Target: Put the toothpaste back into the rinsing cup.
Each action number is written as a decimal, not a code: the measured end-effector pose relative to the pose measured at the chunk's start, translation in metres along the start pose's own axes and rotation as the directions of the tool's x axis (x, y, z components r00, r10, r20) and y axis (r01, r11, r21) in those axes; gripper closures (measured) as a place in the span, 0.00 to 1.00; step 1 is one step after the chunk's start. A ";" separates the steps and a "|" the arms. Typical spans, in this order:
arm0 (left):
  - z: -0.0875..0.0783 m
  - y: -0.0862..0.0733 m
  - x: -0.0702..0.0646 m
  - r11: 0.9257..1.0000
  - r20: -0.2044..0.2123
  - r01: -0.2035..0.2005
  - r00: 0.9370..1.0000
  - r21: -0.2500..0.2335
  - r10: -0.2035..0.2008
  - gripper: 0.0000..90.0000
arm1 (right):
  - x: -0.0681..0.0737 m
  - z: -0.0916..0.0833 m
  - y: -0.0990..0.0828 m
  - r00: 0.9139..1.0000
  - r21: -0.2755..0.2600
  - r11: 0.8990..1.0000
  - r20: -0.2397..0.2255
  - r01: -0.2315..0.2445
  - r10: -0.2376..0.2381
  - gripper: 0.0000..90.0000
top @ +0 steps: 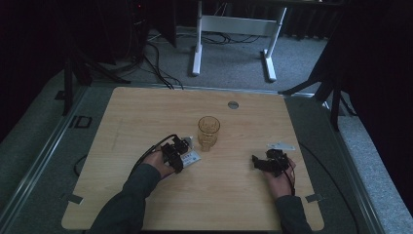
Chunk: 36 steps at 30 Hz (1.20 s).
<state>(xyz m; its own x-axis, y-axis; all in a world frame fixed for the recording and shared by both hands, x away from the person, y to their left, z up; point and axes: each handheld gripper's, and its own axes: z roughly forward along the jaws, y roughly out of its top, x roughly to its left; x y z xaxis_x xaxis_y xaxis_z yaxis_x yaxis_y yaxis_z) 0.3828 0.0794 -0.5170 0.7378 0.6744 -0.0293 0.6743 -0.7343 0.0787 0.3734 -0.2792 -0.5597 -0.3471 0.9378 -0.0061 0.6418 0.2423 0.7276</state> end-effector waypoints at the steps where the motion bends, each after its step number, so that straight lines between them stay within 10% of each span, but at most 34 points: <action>1: 0.000 0.000 0.000 1.000 0.000 0.001 1.000 -0.001 -0.001 0.68 | 0.000 0.000 0.000 1.000 0.000 1.000 0.000 -0.001 0.001 0.21; 36: -0.026 -0.024 0.014 0.991 0.002 0.088 0.996 -0.100 -0.088 0.81 | 0.000 0.000 0.000 1.000 0.000 1.000 0.000 -0.001 0.001 0.21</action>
<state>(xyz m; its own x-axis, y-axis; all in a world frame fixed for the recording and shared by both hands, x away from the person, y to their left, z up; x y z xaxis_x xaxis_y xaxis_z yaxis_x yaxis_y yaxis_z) 0.3762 0.1087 -0.4934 0.6757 0.7361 -0.0383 0.7298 -0.6608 0.1753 0.3734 -0.2792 -0.5596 -0.3466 0.9380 -0.0058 0.6422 0.2418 0.7274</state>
